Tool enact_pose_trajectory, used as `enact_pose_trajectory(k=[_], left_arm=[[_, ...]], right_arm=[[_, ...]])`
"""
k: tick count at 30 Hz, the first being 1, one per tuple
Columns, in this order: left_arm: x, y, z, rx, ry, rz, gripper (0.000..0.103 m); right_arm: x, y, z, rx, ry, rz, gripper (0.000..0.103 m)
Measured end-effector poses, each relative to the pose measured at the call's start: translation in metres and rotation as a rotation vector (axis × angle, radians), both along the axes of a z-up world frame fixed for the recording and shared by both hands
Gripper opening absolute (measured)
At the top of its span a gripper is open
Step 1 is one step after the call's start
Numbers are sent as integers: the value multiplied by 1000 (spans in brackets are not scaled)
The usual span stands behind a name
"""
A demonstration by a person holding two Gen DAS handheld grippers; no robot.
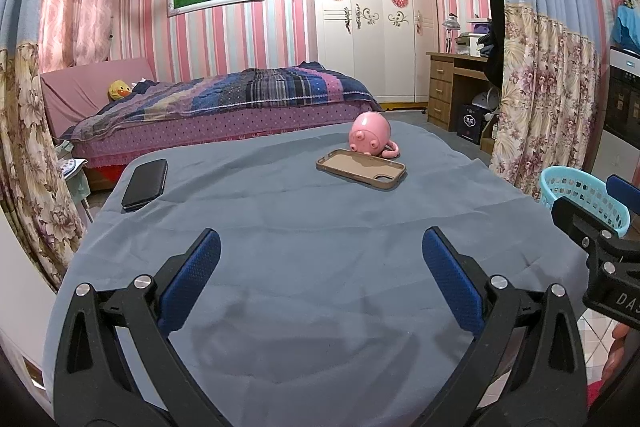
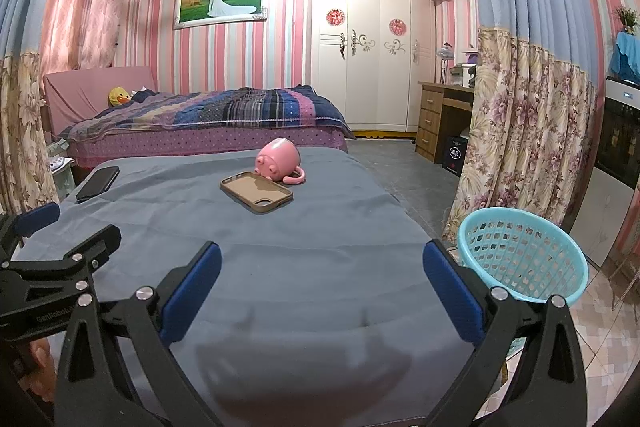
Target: Collect trash
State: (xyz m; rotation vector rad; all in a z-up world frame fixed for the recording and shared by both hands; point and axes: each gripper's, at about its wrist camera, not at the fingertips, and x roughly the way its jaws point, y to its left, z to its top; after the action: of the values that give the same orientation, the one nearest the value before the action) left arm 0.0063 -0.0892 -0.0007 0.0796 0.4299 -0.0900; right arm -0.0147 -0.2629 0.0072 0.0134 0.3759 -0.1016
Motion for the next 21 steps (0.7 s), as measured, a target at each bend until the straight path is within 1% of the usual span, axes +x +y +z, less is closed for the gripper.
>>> enact_pose_trajectory(k=[21], left_arm=[[1, -1, 0, -9, 9, 1, 98]], right_arm=[[0, 2, 2, 8, -7, -4, 98]])
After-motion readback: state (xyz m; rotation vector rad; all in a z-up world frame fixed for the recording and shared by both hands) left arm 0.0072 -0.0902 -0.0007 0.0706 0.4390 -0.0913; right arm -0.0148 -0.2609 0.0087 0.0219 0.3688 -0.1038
